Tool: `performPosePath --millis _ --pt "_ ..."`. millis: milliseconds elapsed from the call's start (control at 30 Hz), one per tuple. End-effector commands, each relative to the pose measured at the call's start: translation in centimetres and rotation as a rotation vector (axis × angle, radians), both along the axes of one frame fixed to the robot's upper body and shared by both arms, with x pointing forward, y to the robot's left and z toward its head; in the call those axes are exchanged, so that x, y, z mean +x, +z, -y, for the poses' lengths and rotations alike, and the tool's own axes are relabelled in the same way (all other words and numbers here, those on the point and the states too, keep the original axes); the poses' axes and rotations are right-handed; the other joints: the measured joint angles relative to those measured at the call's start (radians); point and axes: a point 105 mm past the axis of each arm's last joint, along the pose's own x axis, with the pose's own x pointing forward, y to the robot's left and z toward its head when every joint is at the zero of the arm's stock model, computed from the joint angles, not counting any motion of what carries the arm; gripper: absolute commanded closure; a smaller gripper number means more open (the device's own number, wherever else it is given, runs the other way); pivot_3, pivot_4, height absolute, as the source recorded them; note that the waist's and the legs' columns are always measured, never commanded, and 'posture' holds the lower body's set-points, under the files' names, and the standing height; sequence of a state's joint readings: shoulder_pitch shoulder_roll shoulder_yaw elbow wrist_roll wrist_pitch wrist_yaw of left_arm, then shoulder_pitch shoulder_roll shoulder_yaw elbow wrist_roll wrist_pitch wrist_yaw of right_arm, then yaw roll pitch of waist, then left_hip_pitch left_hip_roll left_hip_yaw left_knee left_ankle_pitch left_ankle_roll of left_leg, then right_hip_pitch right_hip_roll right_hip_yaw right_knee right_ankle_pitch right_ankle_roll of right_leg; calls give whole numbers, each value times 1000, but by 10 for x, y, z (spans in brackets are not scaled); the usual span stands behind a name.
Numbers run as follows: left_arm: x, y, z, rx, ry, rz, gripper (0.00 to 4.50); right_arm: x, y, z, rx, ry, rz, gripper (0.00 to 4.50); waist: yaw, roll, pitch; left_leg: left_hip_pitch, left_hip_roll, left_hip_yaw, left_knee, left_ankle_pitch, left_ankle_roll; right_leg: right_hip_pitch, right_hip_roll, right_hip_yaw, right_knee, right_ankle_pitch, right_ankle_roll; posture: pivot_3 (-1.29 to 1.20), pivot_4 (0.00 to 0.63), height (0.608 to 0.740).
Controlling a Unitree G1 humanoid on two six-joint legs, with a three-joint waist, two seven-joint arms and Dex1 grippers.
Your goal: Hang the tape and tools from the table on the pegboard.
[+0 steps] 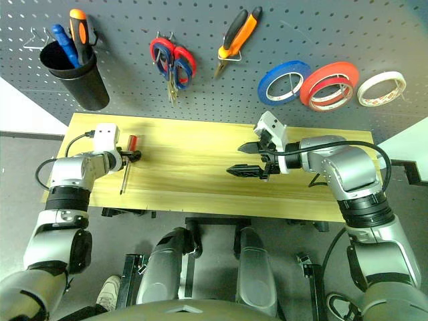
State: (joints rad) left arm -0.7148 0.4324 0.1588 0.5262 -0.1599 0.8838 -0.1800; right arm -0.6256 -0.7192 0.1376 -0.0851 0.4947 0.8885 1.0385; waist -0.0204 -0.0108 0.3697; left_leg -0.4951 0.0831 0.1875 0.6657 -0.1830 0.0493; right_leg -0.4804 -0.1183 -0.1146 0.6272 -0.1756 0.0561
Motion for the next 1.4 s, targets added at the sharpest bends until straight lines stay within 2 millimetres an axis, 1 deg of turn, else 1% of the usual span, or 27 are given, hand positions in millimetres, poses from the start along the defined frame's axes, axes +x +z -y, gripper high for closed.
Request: performPosePath --millis 33,167,267,333,367,500,600,667,700,767,833,867,933,967,1000,1100,1200,1267,1367,1400 --pt "-7 -14 -5 0 44 -58 715 -3 10 2 9 0 52 0 0 0 0 0 0 0 0 0 0 0 0 0 0 0 0 -111 441 730" --pt "-11 -16 -7 -12 60 -78 2004 -4 9 4 -1 -2 61 0 -1 0 0 0 0 0 0 0 0 0 0 0 0 0 0 -112 440 730" --pt "-16 -17 -5 -24 66 -98 2892 -1 9 5 -12 -2 76 0 -1 0 0 0 0 0 0 0 0 0 0 0 0 0 0 -108 436 730" --pt "-19 -18 -4 -31 79 -106 3574 1 9 5 -14 -4 83 0 -1 0 0 0 0 0 -1 0 0 -1 0 0 -1 0 0 -105 431 730" --pt "-21 -18 -5 -34 85 -105 3655 2 10 5 -13 -5 87 0 -1 0 0 0 0 0 -2 0 0 -1 0 0 -1 0 0 -104 428 730" --pt "-25 -15 -4 -52 94 -95 3655 5 11 4 -8 -3 103 0 -1 0 0 0 0 0 -2 0 0 -1 0 0 -2 -1 0 -98 406 730" --pt "-26 -3 1 -63 46 -53 3655 8 15 1 11 5 123 0 -2 0 0 -1 0 0 -3 0 0 -1 0 0 -3 -1 0 -91 356 730" --pt "-31 9 7 -53 -23 -21 3655 8 21 -1 36 18 128 0 -2 0 0 -1 0 0 -3 0 -1 -1 1 -1 -4 0 0 -85 333 730" --pt "-34 20 10 -41 -73 43 3655 7 25 -2 51 31 134 0 -2 0 -1 -3 0 0 -4 0 -1 -2 1 -1 -6 0 0 -80 320 730" --pt "-43 33 15 -4 -161 125 3655 5 29 -5 69 51 145 0 -4 -2 -3 -4 0 0 -6 0 -1 -2 1 -1 -9 0 0 -73 287 730" --pt "-55 44 14 28 -206 182 3655 2 33 -6 89 77 148 0 -3 -4 -6 -5 -1 1 -11 3 -7 -3 1 -2 -13 1 0 -62 258 730" --pt "-61 50 15 47 -235 213 3655 0 35 -7 100 90 147 0 -1 -5 -14 -7 -1 2 -13 5 -10 -6 1 -2 -14 1 2 -52 238 730" --pt "-73 59 18 101 -298 256 3655 -2 41 -7 122 110 145 0 1 -6 -25 -17 -2 2 -15 7 -12 -16 1 -2 -12 3 4 -41 214 730" --pt "-77 63 18 109 -305 270 3655 -2 43 -6 134 115 148 0 2 -5 -31 -18 -2 2 -15 7 -12 -17 1 -4 -12 3 5 -36 202 730" --pt "-83 68 17 99 -296 295 3655 -2 50 -5 161 118 167 0 3 -5 -37 -18 -3 2 -16 7 -12 -16 2 -5 -13 3 5 -36 202 730" --pt "-96 78 19 57 -305 350 3655 -3 66 0 236 124 203 0 2 -7 -54 -18 -4 3 -15 7 -12 -15 4 -5 -13 4 6 -26 171 730" --pt "-106 85 26 -52 -327 391 3655 -10 71 7 254 159 210 0 3 -8 -75 -17 -4 2 -14 7 -12 -14 4 -5 -14 5 7 -28 160 730" --pt "-112 91 30 -89 -367 407 3655 -15 75 11 270 184 210 0 3 -10 -86 -17 -3 2 -13 6 -10 -13 4 -5 -15 5 6 -28 143 730" --pt "-117 104 40 -113 -477 464 3655 -21 87 14 313 207 236 0 2 -12 -104 -16 -3 2 -13 5 -8 -12 5 -6 -15 6 4 -33 119 730" --pt "-119 110 43 -117 -518 482 3655 -22 94 15 334 209 252 0 2 -12 -113 -16 -3 2 -13 5 -8 -12 5 -6 -15 7 3 -35 115 730"
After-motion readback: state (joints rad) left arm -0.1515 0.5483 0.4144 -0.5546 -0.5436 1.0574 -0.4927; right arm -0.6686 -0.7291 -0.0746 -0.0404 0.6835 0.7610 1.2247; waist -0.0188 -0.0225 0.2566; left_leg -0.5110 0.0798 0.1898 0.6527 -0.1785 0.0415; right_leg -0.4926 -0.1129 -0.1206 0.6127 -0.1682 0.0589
